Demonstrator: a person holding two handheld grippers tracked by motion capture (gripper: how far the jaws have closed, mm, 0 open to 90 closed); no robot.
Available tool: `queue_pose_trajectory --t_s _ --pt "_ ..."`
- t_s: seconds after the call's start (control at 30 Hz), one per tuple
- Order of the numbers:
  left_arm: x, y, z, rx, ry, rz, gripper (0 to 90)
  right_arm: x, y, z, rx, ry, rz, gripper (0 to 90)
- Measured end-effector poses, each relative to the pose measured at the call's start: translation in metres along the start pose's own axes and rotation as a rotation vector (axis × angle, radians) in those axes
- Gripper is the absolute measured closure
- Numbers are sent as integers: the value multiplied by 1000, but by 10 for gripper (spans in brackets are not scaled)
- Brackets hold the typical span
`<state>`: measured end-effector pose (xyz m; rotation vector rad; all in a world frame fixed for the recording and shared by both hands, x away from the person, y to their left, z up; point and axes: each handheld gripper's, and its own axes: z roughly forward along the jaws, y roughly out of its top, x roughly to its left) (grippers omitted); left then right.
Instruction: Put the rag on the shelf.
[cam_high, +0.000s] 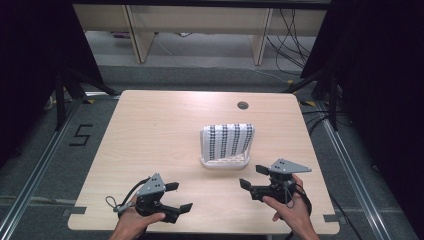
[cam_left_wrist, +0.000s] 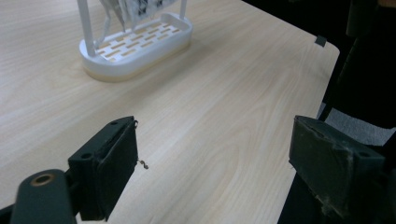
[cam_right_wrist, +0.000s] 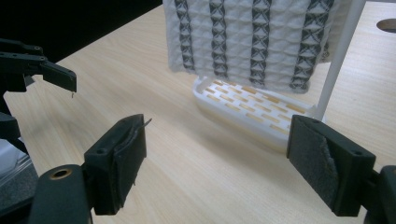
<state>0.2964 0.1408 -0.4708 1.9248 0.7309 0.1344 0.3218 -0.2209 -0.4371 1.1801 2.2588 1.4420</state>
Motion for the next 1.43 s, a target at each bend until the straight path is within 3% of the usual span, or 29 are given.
queue_pose_trajectory --t_s 0.07,0.1,0.13,0.17,0.23,0.4,0.43,0.47,0.5,0.53,0.57,0.6,0.63,0.67,0.73,0.77,0.8,0.83,0.9,0.97,1.03,1.13,1.2,1.3,1.33,1.43 --pt "-2 -4 0 9 2 1 150 0 -1 0 5 6 -9 210" --pt "-2 -7 0 21 -6 9 150 -2 -2 0 -3 -3 -41 210" --pt "-3 -9 1 21 -2 6 150 -3 -5 1 -4 5 -38 210" --pt "-3 -11 1 23 4 2 149 0 -7 0 18 1 -1 210" --pt "-3 -15 1 31 1 11 150 -3 -11 3 8 8 -31 210" --pt "-5 -22 -1 48 29 41 150 1 -24 7 47 22 2 208" --pt "-5 -23 -1 59 32 52 150 -1 -26 9 49 22 -27 206" --pt "-6 -24 -2 59 50 61 150 0 -27 8 63 15 -19 205" --pt "-5 -25 -2 61 45 69 150 3 -30 7 80 20 15 204" --pt "-6 -26 -2 66 41 66 150 3 -30 7 80 20 15 204" --pt "-7 -28 -2 62 40 58 150 1 -31 9 57 22 -33 204" --pt "-7 -29 -2 66 45 61 150 0 -32 10 60 28 -52 202" --pt "-8 -31 -2 62 44 61 150 2 -34 10 72 33 -31 201" --pt "-8 -32 -3 92 69 111 151 6 -37 8 99 18 -8 196" --pt "-9 -34 -3 93 75 117 151 5 -38 10 88 26 -19 195" --pt "-10 -35 -3 94 81 109 151 4 -40 11 92 22 -47 195" --pt "-10 -36 -2 91 81 102 151 7 -41 10 107 15 -25 195" --pt "-10 -36 -3 97 73 98 151 6 -42 10 111 10 -52 194" --pt "-6 -35 -5 112 79 123 151 9 -45 10 125 -2 -53 188" --pt "-6 -37 -5 93 81 100 151 10 -47 10 137 5 -63 188" --pt "-3 -37 -6 110 97 107 151 8 -49 11 137 -15 -111 189" --pt "-1 -37 -7 110 99 93 151 10 -52 13 160 -11 -72 190" --pt "-1 -37 -7 108 99 90 151 7 -51 13 155 -13 -101 190" --pt "-1 -38 -5 95 95 78 151 6 -52 14 160 6 -92 190" --pt "0 -38 -5 102 97 78 151 6 -52 13 159 -14 -90 190" --pt "1 -38 -7 114 103 84 151 5 -52 14 161 -12 -75 190"
